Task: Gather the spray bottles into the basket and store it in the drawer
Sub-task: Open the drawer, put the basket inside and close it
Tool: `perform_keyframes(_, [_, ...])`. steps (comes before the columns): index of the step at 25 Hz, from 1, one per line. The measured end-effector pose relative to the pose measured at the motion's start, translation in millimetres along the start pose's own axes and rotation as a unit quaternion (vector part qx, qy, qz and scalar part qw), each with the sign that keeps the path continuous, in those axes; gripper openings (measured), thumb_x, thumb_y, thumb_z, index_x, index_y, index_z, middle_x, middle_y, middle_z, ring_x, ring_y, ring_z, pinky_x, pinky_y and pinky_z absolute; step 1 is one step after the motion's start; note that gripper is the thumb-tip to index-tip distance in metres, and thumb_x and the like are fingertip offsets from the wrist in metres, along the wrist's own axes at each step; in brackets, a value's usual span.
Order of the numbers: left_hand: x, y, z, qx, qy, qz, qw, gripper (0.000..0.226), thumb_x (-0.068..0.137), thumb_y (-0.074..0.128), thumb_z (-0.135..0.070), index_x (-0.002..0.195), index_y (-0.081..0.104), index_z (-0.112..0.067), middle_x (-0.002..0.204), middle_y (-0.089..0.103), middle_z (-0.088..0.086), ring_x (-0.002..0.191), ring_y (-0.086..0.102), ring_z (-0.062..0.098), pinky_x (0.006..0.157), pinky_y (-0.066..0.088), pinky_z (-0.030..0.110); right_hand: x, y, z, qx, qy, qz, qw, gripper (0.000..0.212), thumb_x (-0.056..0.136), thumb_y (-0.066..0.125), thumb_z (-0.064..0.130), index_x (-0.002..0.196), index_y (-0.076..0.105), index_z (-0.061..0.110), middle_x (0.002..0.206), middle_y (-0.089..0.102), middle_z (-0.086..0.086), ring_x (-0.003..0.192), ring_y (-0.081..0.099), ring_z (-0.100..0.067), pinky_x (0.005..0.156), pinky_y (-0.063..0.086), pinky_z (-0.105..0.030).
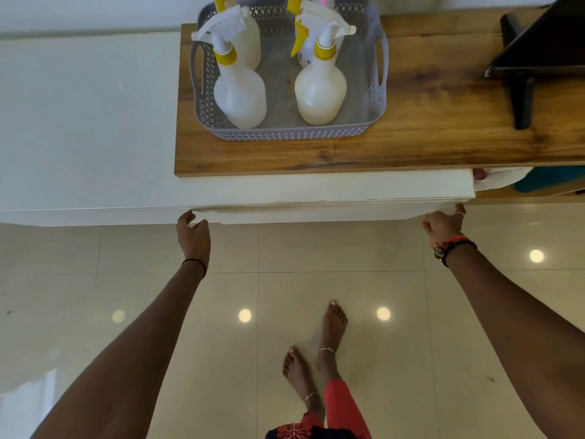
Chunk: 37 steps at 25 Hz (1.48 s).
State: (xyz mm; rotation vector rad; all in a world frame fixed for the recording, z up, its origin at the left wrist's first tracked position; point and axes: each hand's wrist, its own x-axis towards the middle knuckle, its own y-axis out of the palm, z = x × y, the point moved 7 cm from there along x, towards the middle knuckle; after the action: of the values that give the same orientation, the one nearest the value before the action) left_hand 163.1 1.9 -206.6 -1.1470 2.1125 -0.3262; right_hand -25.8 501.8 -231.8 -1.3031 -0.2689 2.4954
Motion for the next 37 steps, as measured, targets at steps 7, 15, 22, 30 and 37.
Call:
perform_keyframes(7, [-3,7,2,-0.01,-0.011,0.003,1.0,0.043,0.09,0.046,-0.006,0.133,0.044,-0.008,0.139,0.048,0.007,0.094,0.049,0.007,0.079,0.037,0.015,3,-12,9,-0.006,-0.03,-0.04,0.999,0.08,0.085,0.034,-0.015,0.15,0.013,0.025,0.066,0.033,-0.001,0.052,0.028,-0.013,0.049,0.028,-0.02])
perform_keyframes(15, [-6,4,0,-0.002,0.001,-0.003,1.0,0.044,0.091,0.044,-0.005,0.134,0.043,-0.007,0.14,0.047,0.009,0.1,0.047,0.012,0.086,0.037,0.021,9,-29,9,-0.103,-0.078,-0.058,0.99,0.073,0.084,0.043,-0.001,0.149,0.024,0.025,0.081,0.048,-0.003,0.056,0.04,-0.012,0.05,0.033,-0.022])
perform_keyframes(22, [-28,10,1,0.007,-0.012,-0.015,1.0,0.043,0.091,0.041,0.0,0.135,0.039,-0.001,0.14,0.041,0.018,0.109,0.052,0.026,0.091,0.042,0.029,8,-41,1,-0.152,-0.091,-0.066,0.982,0.07,0.082,0.046,0.001,0.147,0.028,0.022,0.099,0.054,-0.011,0.069,0.052,-0.023,0.056,0.044,-0.028])
perform_keyframes(30, [-99,45,-34,0.309,0.333,0.074,0.888,0.044,0.094,0.048,-0.016,0.137,0.039,-0.012,0.142,0.043,0.012,0.136,0.037,0.024,0.119,0.024,0.046,-104,7,-7,-0.317,-0.383,-0.167,0.851,0.058,0.088,0.048,0.005,0.144,0.034,0.005,0.141,0.04,-0.024,0.129,0.041,-0.037,0.102,0.043,-0.038])
perform_keyframes(37, [-104,73,-22,0.475,0.36,0.135,0.792,0.062,0.094,0.045,-0.02,0.149,0.017,-0.017,0.156,0.025,0.006,0.147,0.019,0.02,0.121,0.007,0.048,-152,99,-20,-0.49,-0.52,0.014,0.7,0.057,0.087,0.051,-0.002,0.142,0.041,0.003,0.146,0.044,-0.018,0.141,0.036,-0.032,0.113,0.037,-0.044])
